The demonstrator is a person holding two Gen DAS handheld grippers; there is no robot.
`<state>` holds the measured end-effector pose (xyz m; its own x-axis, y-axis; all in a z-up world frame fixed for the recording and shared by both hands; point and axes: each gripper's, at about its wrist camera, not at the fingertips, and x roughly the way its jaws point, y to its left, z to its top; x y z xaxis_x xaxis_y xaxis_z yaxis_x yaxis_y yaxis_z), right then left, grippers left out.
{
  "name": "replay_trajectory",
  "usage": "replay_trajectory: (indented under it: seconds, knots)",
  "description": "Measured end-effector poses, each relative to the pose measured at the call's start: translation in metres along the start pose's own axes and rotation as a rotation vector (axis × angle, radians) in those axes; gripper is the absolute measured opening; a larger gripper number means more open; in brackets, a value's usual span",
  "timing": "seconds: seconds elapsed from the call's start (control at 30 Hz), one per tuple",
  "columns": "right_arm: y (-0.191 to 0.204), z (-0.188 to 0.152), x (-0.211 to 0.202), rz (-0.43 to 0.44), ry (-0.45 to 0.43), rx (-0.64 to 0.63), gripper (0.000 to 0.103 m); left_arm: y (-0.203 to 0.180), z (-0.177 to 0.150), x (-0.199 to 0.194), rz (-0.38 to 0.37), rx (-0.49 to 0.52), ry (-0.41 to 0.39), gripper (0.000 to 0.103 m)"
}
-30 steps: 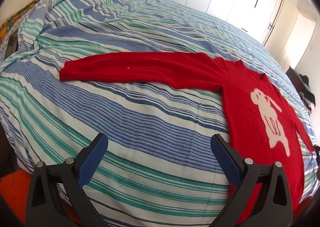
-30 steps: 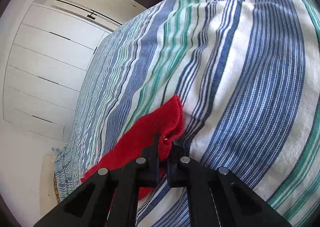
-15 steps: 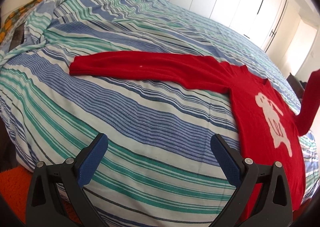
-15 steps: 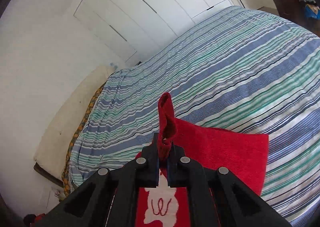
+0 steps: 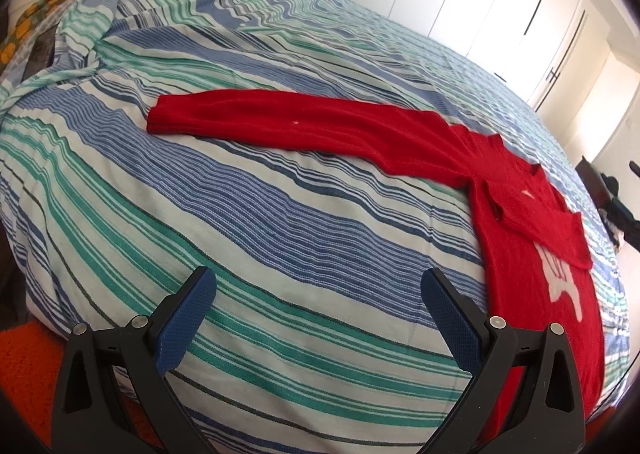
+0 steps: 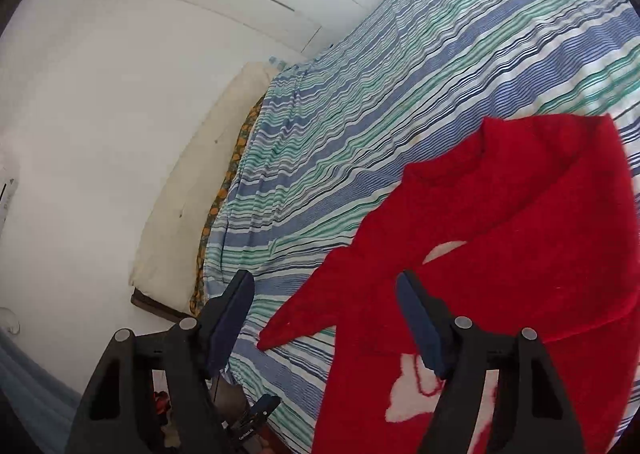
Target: Fold small clothes
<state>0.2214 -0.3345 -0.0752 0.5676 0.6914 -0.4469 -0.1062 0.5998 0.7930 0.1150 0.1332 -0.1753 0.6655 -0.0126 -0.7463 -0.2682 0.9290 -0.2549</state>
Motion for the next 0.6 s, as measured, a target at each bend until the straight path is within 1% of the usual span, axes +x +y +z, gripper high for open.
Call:
replay_trajectory:
  seconds: [0.03, 0.1, 0.13, 0.17, 0.2, 0.23, 0.27, 0.3, 0.33, 0.4, 0.43, 0.47, 0.5, 0.57, 0.6]
  knots:
    - [-0.011, 0.012, -0.014, -0.056, -0.017, 0.013, 0.065, -0.002, 0.0, 0.002, 0.0, 0.009, 0.005, 0.102]
    - [-0.031, 0.025, -0.038, -0.137, -0.021, 0.022, 0.047, -0.009, -0.002, 0.005, 0.004, 0.034, 0.01, 0.102]
    - [-0.037, 0.027, -0.047, -0.182, -0.016, 0.009, 0.045, -0.012, -0.003, 0.006, 0.008, 0.048, 0.012, 0.102]
    - [-0.042, 0.027, -0.052, -0.264, -0.004, -0.029, 0.045, -0.015, -0.004, 0.007, 0.013, 0.06, 0.013, 0.102]
    - [-0.043, 0.025, -0.053, -0.378, 0.014, -0.103, 0.045, -0.017, -0.005, 0.008, 0.019, 0.07, 0.015, 0.102]
    - [-0.043, 0.02, -0.05, -0.494, 0.043, -0.209, 0.045, -0.019, -0.006, 0.008, 0.023, 0.078, 0.016, 0.102]
    - [-0.043, 0.01, -0.042, -0.599, 0.078, -0.316, 0.05, -0.02, -0.007, 0.008, 0.026, 0.085, 0.017, 0.102]
    - [-0.049, -0.001, -0.034, -0.677, 0.119, -0.402, 0.059, -0.02, -0.008, 0.007, 0.027, 0.091, 0.017, 0.102]
    - [-0.059, -0.012, -0.027, -0.715, 0.165, -0.459, 0.06, -0.02, -0.009, 0.007, 0.027, 0.095, 0.018, 0.102]
    - [-0.074, -0.033, -0.01, -0.749, 0.262, -0.544, 0.06, -0.021, -0.01, 0.007, 0.034, 0.103, 0.024, 0.102]
    - [-0.083, -0.041, -0.004, -0.773, 0.289, -0.587, 0.06, -0.02, -0.011, 0.009, 0.038, 0.106, 0.029, 0.102]
    - [-0.085, -0.045, 0.003, -0.797, 0.287, -0.625, 0.06, -0.02, -0.011, 0.01, 0.042, 0.107, 0.033, 0.102]
    - [-0.087, -0.044, 0.006, -0.817, 0.258, -0.646, 0.059, -0.02, -0.011, 0.01, 0.044, 0.107, 0.036, 0.102]
    - [-0.095, -0.03, 0.006, -0.884, 0.181, -0.619, 0.058, -0.021, -0.011, 0.011, 0.047, 0.105, 0.036, 0.102]
    - [-0.101, -0.02, 0.003, -0.922, 0.142, -0.583, 0.052, -0.021, -0.011, 0.01, 0.047, 0.103, 0.035, 0.102]
